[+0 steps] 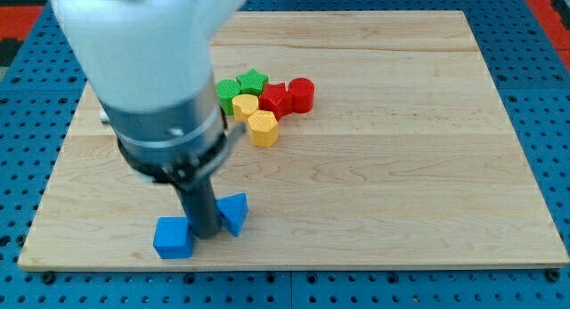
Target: Move blue triangle diagonally left below yellow hexagon
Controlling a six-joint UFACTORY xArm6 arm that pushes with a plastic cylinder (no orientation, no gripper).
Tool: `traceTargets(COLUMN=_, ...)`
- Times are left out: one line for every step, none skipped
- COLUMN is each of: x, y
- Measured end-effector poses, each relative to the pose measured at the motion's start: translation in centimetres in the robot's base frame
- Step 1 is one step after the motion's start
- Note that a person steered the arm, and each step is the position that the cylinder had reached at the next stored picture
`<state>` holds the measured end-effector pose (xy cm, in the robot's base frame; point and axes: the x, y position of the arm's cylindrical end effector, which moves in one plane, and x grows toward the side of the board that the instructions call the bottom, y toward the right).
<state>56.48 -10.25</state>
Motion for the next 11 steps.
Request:
traceTargets(x=-0.9, y=0.6)
traceTargets(x=4.1, y=3.8)
traceTargets(x=3.7, y=8.7)
traceTargets(x=-2.8, y=6.9)
traceTargets(x=-4.5, y=3.1)
traceTargets(x=-1.5, y=12.3)
traceTargets(x=2.8, y=7.8)
traceTargets(x=-1.8, y=-1.6)
traceTargets(x=-8.1, y=-7.0)
traceTargets(x=-6.6, y=-8.0)
traceTargets(x=-2.0, y=1.9)
